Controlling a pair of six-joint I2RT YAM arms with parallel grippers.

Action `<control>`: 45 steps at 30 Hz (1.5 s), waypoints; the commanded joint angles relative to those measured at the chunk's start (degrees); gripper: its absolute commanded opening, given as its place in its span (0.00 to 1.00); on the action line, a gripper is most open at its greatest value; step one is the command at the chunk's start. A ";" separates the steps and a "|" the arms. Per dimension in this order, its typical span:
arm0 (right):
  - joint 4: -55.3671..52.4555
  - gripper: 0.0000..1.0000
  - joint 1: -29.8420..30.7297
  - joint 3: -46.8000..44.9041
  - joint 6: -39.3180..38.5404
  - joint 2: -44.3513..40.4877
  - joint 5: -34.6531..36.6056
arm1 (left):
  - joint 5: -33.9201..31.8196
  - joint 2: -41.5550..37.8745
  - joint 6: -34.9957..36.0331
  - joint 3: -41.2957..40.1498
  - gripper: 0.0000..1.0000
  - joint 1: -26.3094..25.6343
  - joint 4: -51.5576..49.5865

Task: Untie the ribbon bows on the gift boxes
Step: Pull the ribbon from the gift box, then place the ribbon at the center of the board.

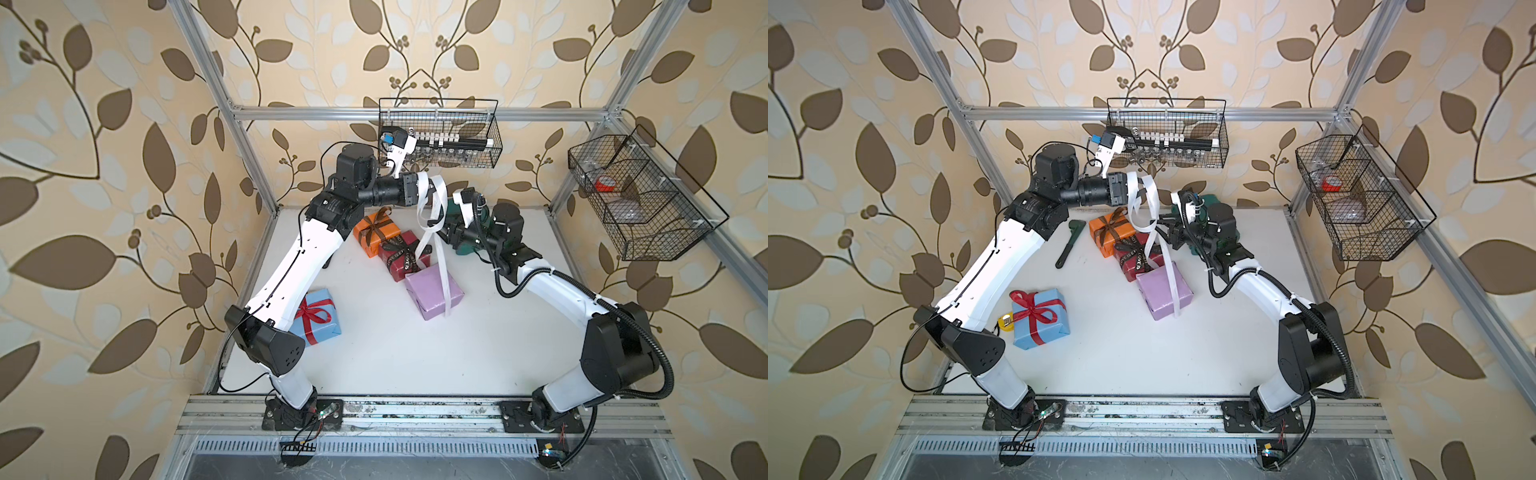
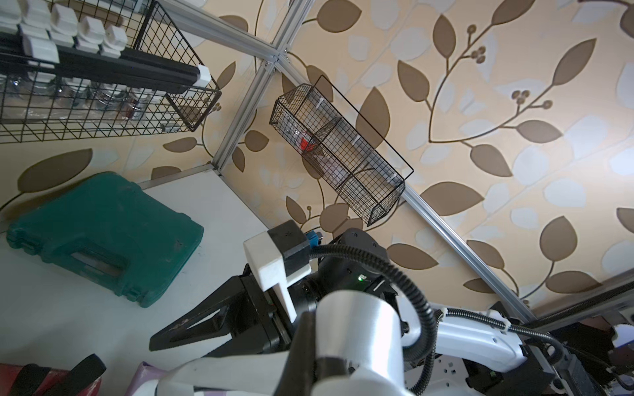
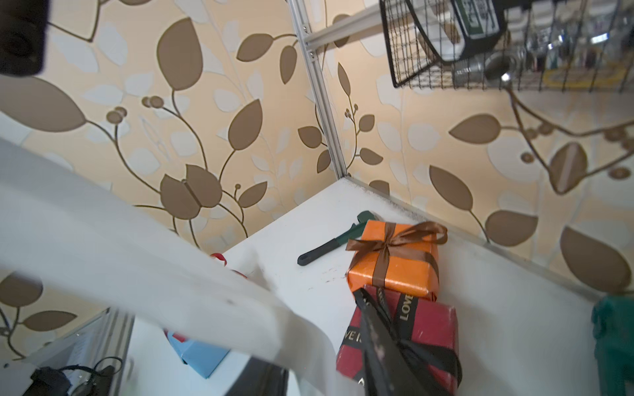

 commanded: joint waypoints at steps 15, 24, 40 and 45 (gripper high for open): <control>-9.19 0.00 -9.38 4.94 2.02 -18.11 10.80 | 1.52 -2.92 -2.75 -7.11 0.00 2.10 9.82; -21.29 0.00 -11.59 13.94 1.03 -23.91 13.64 | 1.93 6.08 -8.69 -7.67 0.00 -6.34 17.91; -31.72 0.00 -28.67 21.09 -1.15 -27.21 26.54 | 4.19 26.28 -16.23 1.32 0.98 -14.88 17.78; -32.12 0.00 -30.32 18.38 0.29 -25.14 25.56 | -2.71 26.02 -6.50 2.19 0.99 -14.68 5.15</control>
